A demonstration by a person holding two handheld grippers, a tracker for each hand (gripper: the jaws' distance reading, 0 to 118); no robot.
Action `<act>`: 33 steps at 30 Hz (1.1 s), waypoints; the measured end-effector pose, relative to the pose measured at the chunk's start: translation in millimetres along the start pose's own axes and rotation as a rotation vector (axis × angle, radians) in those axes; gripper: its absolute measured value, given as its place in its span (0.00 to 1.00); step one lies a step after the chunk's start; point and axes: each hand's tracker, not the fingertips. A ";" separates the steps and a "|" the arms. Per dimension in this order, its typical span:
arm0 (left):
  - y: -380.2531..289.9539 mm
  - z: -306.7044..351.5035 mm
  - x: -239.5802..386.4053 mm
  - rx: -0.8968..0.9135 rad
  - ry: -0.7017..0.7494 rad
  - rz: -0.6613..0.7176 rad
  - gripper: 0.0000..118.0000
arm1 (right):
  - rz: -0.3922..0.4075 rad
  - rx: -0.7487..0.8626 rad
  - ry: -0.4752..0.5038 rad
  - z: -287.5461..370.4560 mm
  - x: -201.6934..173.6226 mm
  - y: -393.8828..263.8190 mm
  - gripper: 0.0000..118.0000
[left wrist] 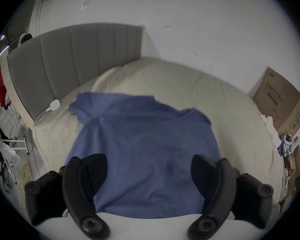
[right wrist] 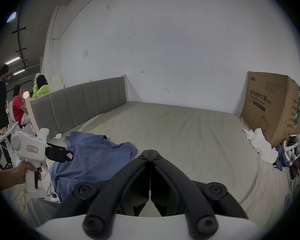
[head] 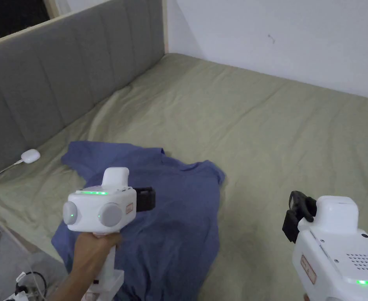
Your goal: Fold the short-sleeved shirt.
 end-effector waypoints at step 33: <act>-29.1 -31.7 -15.8 -0.199 -0.276 0.285 0.06 | -0.075 -0.065 -0.093 10.5 51.1 -23.5 0.02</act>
